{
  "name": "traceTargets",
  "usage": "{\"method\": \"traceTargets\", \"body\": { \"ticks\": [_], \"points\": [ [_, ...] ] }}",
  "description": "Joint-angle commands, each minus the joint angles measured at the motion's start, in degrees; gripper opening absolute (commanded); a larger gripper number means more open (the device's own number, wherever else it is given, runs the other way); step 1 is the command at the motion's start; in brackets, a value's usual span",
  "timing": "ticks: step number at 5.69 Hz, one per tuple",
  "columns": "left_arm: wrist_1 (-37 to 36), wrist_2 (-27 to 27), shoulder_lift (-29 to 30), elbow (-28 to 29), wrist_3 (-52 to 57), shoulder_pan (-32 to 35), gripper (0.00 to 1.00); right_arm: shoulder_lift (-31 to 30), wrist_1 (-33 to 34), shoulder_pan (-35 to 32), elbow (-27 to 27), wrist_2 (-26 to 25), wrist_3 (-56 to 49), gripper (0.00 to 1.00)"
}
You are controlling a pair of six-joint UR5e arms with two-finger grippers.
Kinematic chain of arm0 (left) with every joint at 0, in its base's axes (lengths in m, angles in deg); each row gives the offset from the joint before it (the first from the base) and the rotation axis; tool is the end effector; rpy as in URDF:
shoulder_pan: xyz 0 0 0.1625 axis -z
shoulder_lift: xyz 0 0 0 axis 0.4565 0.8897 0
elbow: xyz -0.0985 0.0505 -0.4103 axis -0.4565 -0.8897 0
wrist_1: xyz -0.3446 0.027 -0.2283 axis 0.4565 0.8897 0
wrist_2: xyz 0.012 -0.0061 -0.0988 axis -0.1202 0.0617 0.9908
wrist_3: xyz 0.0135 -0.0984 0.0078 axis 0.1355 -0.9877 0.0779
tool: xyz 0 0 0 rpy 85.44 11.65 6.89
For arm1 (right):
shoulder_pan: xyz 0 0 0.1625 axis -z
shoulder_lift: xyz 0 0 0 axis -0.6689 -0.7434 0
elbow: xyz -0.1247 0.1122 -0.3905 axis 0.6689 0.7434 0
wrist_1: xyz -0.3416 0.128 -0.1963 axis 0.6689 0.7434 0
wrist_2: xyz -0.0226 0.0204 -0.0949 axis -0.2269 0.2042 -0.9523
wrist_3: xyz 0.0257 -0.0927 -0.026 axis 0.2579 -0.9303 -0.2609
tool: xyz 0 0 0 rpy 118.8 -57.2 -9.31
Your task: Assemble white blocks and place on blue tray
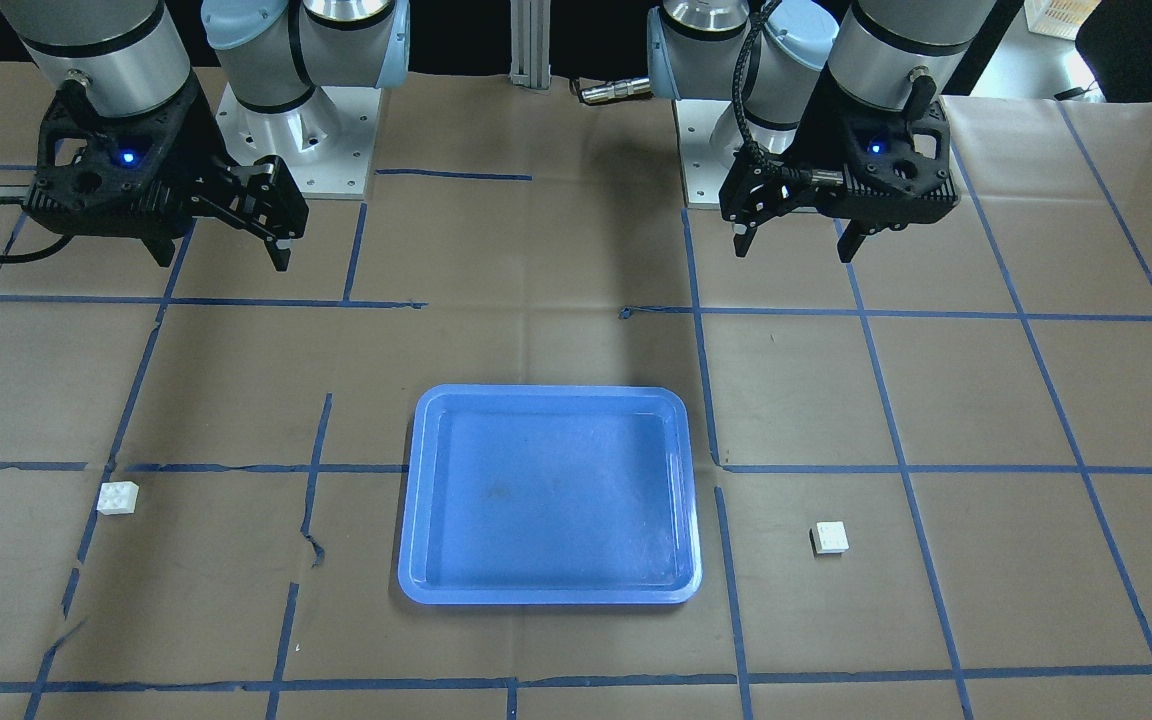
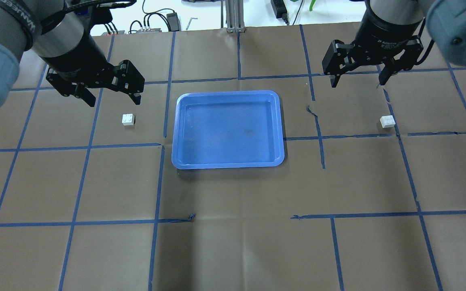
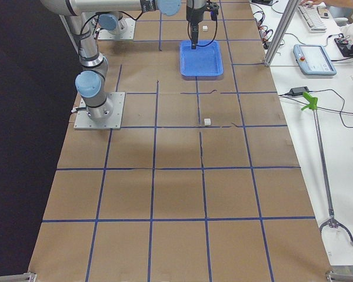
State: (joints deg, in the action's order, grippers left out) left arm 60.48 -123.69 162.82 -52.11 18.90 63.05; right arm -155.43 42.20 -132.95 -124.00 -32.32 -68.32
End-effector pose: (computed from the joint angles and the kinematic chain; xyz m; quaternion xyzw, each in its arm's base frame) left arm -0.1377 -0.4799 0.4963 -0.0096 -0.9997 0.0207 0.0133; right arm 0.1400 -0.5017 0.4998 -0.0062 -0.9999 0.0124 0.0088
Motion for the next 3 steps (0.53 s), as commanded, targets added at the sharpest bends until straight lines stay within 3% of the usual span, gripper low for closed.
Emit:
{"method": "traceTargets", "body": {
  "ticks": [1,3],
  "points": [
    [0.0,0.1,-0.2,-0.2,0.0,-0.6,0.99,0.0,0.0,0.0,0.0,0.0,0.0,1.00],
    [0.0,0.0,0.2,-0.5,1.6,-2.1,0.99,0.0,0.0,0.0,0.0,0.0,0.0,1.00]
  ]
}}
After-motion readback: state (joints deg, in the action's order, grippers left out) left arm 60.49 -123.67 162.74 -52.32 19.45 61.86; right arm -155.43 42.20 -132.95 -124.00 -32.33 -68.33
